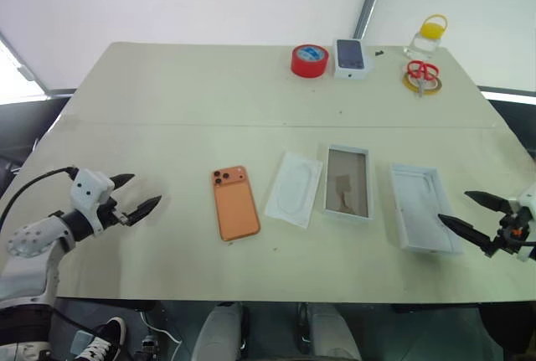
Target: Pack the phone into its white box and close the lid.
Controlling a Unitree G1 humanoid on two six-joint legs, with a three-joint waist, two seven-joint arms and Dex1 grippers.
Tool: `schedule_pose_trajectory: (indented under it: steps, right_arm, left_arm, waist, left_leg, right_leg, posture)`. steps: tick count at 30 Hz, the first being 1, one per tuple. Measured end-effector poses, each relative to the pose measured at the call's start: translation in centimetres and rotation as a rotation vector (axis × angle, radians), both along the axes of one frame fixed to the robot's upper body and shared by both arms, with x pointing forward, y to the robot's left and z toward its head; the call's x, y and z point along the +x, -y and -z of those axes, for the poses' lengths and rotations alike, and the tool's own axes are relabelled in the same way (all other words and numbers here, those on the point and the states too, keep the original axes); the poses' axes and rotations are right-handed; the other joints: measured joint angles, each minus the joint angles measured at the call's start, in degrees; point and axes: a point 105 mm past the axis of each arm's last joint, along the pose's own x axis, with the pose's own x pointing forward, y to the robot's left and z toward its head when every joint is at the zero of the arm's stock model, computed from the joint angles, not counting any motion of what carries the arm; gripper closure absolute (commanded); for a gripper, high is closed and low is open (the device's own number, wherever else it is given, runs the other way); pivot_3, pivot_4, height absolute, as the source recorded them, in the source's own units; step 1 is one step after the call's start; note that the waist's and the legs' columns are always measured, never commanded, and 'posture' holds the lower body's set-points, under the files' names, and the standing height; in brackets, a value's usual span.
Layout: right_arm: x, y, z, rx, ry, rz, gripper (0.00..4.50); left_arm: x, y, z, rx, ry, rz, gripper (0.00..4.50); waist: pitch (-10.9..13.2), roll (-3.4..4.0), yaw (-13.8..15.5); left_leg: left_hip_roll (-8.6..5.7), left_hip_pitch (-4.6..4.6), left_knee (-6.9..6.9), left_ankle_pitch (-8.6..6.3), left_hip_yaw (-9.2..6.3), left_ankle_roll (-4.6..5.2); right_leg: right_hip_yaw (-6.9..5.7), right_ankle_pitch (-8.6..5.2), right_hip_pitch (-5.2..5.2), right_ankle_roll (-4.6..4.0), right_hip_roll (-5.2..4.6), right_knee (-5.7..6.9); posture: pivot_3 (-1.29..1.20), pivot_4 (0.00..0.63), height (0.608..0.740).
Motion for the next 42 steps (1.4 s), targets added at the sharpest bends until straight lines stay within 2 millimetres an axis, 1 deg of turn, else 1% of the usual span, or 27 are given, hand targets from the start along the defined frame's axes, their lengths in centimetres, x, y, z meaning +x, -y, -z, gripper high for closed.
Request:
schedule_pose_trajectory:
  steps: [9,23,27,31,33,34,35,37,39,42]
  right_arm:
    - [0.4,-0.1,-0.5,-0.001,0.021,-0.002,0.02]
    - [0.6,-0.2,-0.5,-0.012,0.029,-0.007,0.02]
    - [0.7,-0.3,-0.2,-0.02,0.028,-0.013,0.02]
    - [1.2,-0.9,-0.1,-0.022,0.035,-0.036,0.02]
    - [1.8,-1.6,-0.4,-0.017,0.054,-0.059,0.02]
    - [2.2,-2.5,-0.6,-0.014,0.065,-0.085,0.02]
    - [2.7,-3.7,-0.9,-0.012,0.08,-0.124,0.02]
    - [3.7,-6.9,-1.5,-0.017,0.11,-0.239,0.02]
    - [4.2,-10.0,-2.0,-0.041,0.13,-0.354,0.02]
    - [4.2,-12.9,-1.9,-0.052,0.115,-0.463,0.02]
  left_arm:
    - [0.5,0.3,-0.2,-0.001,0.019,-0.007,0.0]
    - [1.0,0.2,-0.5,0.033,0.041,-0.009,0.0]
    - [1.2,1.1,0.3,0.065,0.012,0.02,0.0]
    - [1.9,2.0,0.2,0.044,-0.026,0.029,0.0]
    - [2.4,3.3,-0.1,0.0,-0.059,0.045,0.0]
    - [2.9,4.4,-0.4,-0.027,-0.076,0.058,0.0]
    - [3.4,5.8,-0.8,-0.061,-0.08,0.073,0.0]
    - [4.8,9.2,-1.7,-0.132,-0.094,0.118,0.0]
    - [5.6,12.4,-2.5,-0.194,-0.118,0.172,0.0]
    - [6.6,15.3,-3.0,-0.283,-0.197,0.204,0.0]
  waist:
    - [0.0,0.0,0.0]
    - [0.0,0.0,0.0]
    - [0.0,-0.01,0.0]
    - [0.0,0.0,0.0]
    - [0.0,0.0,0.0]
    - [0.0,0.0,0.0]
    - [0.0,0.0,0.0]
    - [0.0,-0.01,0.1]
    - [0.0,-0.02,0.0]
    - [0.0,-0.04,-0.1]
  left_leg:
    - [0.0,-0.01,0.0,0.0,0.0,0.0]
    - [0.01,-0.01,0.0,0.0,0.0,0.0]
    - [0.01,-0.01,0.0,0.0,0.01,0.0]
    - [0.0,-0.02,0.0,0.0,0.01,0.0]
    - [0.0,-0.02,0.0,0.01,0.01,0.01]
    - [0.0,-0.02,0.0,0.01,0.01,0.01]
    - [0.0,-0.02,0.01,0.01,0.0,0.01]
    - [-0.03,-0.02,0.05,0.02,-0.04,0.01]
    - [-0.07,-0.02,0.05,0.03,-0.06,0.01]
    - [-0.13,-0.06,0.04,0.03,-0.08,0.01]
  right_leg:
    - [0.0,0.0,0.0,0.0,0.0,0.0]
    - [0.0,0.0,-0.01,0.0,0.01,-0.01]
    - [0.0,0.0,-0.01,0.0,0.02,-0.01]
    - [0.0,0.0,-0.01,0.0,0.03,0.0]
    - [0.0,0.01,0.0,0.01,0.04,0.0]
    - [-0.01,0.01,0.01,0.02,0.04,0.01]
    - [-0.01,0.02,0.01,0.03,0.05,0.03]
    - [-0.02,0.03,0.05,0.05,0.07,0.07]
    - [-0.03,0.14,0.05,0.26,0.09,0.07]
    - [-0.04,0.15,0.04,0.27,0.09,0.05]
  posture:
    - [0.0,0.15,0.74]
    - [0.0,0.15,0.74]
    - [0.0,0.15,0.74]
    - [0.0,0.15,0.74]
    - [0.0,0.15,0.74]
    - [0.0,0.15,0.74]
    - [0.0,0.15,0.74]
    - [0.0,0.15,0.74]
    - [0.0,0.15,0.74]
    - [0.0,0.15,0.74]
